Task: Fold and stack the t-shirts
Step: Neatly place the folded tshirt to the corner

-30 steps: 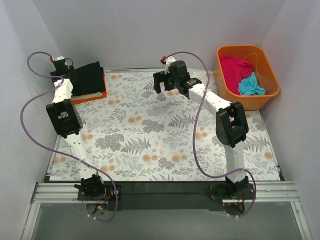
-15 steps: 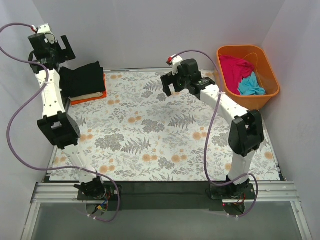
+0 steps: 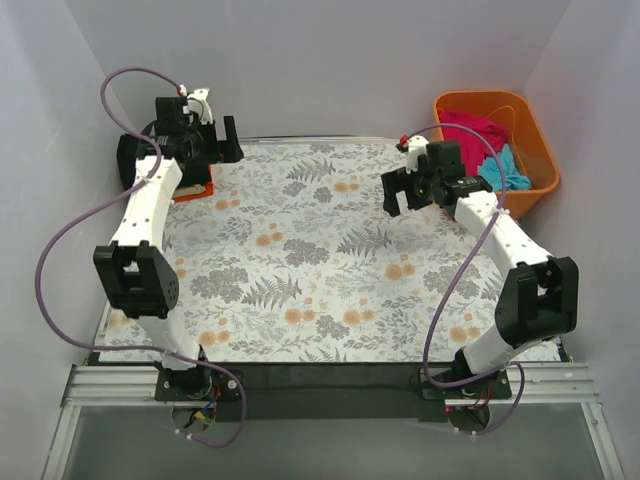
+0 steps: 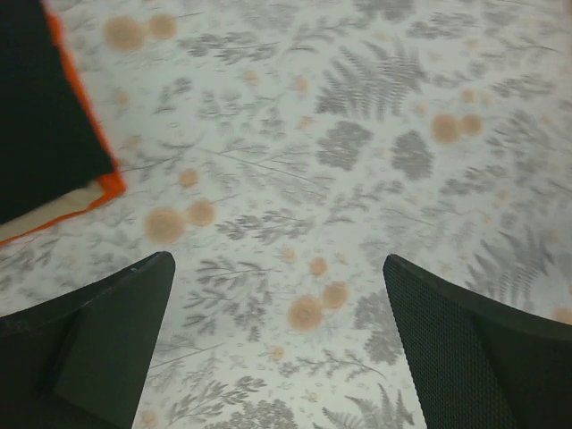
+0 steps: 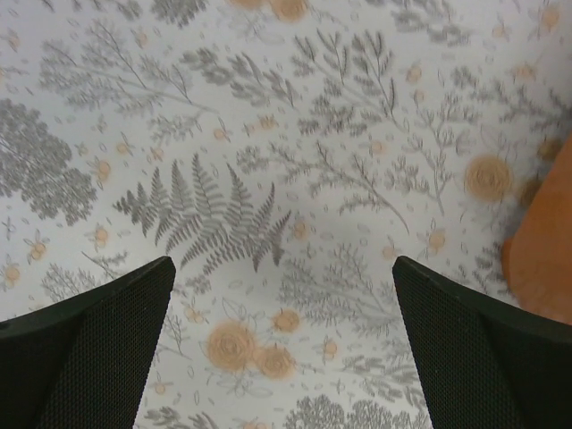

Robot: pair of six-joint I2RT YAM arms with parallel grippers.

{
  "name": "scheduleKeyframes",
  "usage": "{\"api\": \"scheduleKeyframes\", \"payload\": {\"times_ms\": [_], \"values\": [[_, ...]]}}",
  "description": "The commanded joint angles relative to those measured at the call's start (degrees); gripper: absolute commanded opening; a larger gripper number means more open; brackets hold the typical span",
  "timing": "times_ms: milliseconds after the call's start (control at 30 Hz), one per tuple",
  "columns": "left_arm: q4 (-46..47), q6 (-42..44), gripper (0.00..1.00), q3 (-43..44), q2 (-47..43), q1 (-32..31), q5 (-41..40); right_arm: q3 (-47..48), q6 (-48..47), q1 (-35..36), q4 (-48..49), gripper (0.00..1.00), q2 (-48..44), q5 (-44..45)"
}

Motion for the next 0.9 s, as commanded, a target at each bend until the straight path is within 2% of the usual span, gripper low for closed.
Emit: {"api": "scheduleKeyframes", "payload": {"times_ms": [0, 33, 67, 100, 167, 233, 367, 400, 567, 700, 833, 867], "values": [[0.30, -2.80, 0.98, 10.50, 9.75, 2.42, -19.83, -3.77, -0.77, -1.46, -1.81, 0.98, -3.35, -0.52], [-0.15, -2.36, 0.98, 16.80, 12.94, 2.86, -23.54, -4.13, -0.60, -1.55, -1.72, 0.98, -3.36, -0.44], [0.80, -1.57, 0.98, 18.52, 15.24, 3.38, -25.58, -4.40, -0.16, -1.64, -1.72, 0.98, -3.10, -0.61], [3.16, -0.26, 0.97, 18.62, 16.74, 4.08, -31.43, -4.22, 0.02, -1.64, -1.80, 0.99, -2.40, -1.05], [9.66, 3.26, 0.91, 18.44, 19.73, 5.40, -35.17, -3.44, 0.02, -1.64, -2.24, 0.98, -1.34, -1.58], [11.09, 4.75, 0.87, 20.63, 24.11, 7.95, -38.16, -2.91, -1.21, -1.72, -2.59, 0.99, 0.24, -1.23], [11.88, 5.03, 0.74, 27.06, 30.10, 13.04, -37.48, -1.33, -3.76, -1.81, -4.70, 0.98, 3.75, -0.44], [12.15, 4.68, 0.67, 27.06, 30.63, 14.88, -36.86, -0.10, -4.28, -1.73, -5.40, 0.98, 5.07, -0.43], [13.99, 3.71, 0.60, 21.54, 33.19, 18.68, -29.06, 2.63, -5.61, -1.73, -7.60, 0.98, 7.54, 1.41], [15.67, 2.48, 0.61, 17.83, 34.67, 20.70, -24.81, 3.77, -5.61, -1.73, -8.31, 0.98, 8.77, 1.85], [14.35, 1.08, 0.70, 19.76, 37.31, 21.84, -20.95, 3.43, -6.04, -1.81, -8.57, 0.98, 8.51, 2.38], [13.56, 0.81, 0.76, 21.33, 37.93, 22.02, -19.90, 3.34, -6.22, -1.81, -8.57, 0.98, 8.42, 2.64]]}}
